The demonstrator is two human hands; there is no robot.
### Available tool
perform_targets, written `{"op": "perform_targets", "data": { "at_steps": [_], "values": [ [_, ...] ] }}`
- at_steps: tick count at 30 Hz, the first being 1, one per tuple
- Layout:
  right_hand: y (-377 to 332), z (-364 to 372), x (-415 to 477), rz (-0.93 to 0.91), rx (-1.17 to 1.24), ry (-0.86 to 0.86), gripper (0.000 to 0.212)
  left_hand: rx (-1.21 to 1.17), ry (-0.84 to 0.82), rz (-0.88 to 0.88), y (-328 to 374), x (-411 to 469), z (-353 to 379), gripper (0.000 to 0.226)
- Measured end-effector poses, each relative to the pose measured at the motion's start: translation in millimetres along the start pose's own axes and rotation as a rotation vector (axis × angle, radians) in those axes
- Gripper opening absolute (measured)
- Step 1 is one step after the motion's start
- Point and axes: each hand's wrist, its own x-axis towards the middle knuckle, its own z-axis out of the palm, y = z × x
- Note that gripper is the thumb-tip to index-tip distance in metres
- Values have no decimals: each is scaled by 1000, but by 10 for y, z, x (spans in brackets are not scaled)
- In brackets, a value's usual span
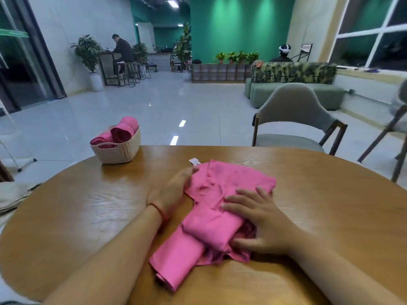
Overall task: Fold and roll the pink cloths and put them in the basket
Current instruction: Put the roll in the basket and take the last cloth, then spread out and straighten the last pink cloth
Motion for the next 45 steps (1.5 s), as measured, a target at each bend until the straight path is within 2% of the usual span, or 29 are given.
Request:
{"op": "perform_targets", "data": {
  "at_steps": [2, 5, 7, 9, 11, 13, 16, 19, 22, 26, 31, 34, 37, 40, 42, 45],
  "values": [
    [-91, 48, 80, 18, -20, 28, 84, 124, 24, 75, -87, -186, -297, 25],
    [-265, 108, 240, 132, -87, -4, 79, 261, -78, 132, -263, -483, -645, 28],
    [-435, 122, 407, 241, -171, -54, 74, 384, -32, 193, -311, -689, -787, 16],
    [-606, 124, 600, 323, -223, -59, 64, 551, 60, 261, -326, -840, -889, 17],
    [-715, 97, 779, 378, -188, -42, 47, 641, 149, 284, -315, -903, -907, 27],
    [-759, 29, 907, 435, -97, 0, 34, 831, 204, 350, -360, -893, -841, 31],
    [-688, -174, 1008, 560, 96, 114, 42, 1108, 237, 486, -451, -795, -795, 26],
    [-533, -498, 1039, 685, 420, 336, 41, 1130, 294, 387, -445, -728, -889, 12],
    [-361, -868, 966, 834, 807, 605, 39, 1123, 397, 351, -482, -690, -933, 9],
    [-78, -1348, 726, 917, 1036, 805, 27, 1133, 512, 283, -476, -662, -1040, 9],
    [482, -1618, 273, 1031, 1152, 870, 29, 1154, 674, 124, -427, -587, -1338, 13],
    [769, -1493, -63, 1113, 1254, 822, 23, 1167, 732, 52, -360, -567, -1448, 24],
    [969, -1195, -453, 1228, 1350, 763, 28, 1156, 747, 1, -315, -535, -1463, 28],
    [1040, -941, -792, 1330, 1322, 760, 26, 1152, 742, -12, -332, -551, -1428, 27],
    [1069, -821, -1003, 1341, 1209, 734, 28, 1118, 734, -11, -340, -571, -1414, 28],
    [1102, -716, -1253, 1337, 781, 717, 57, 1103, 718, -8, -316, -570, -1388, 32]
  ]
}}
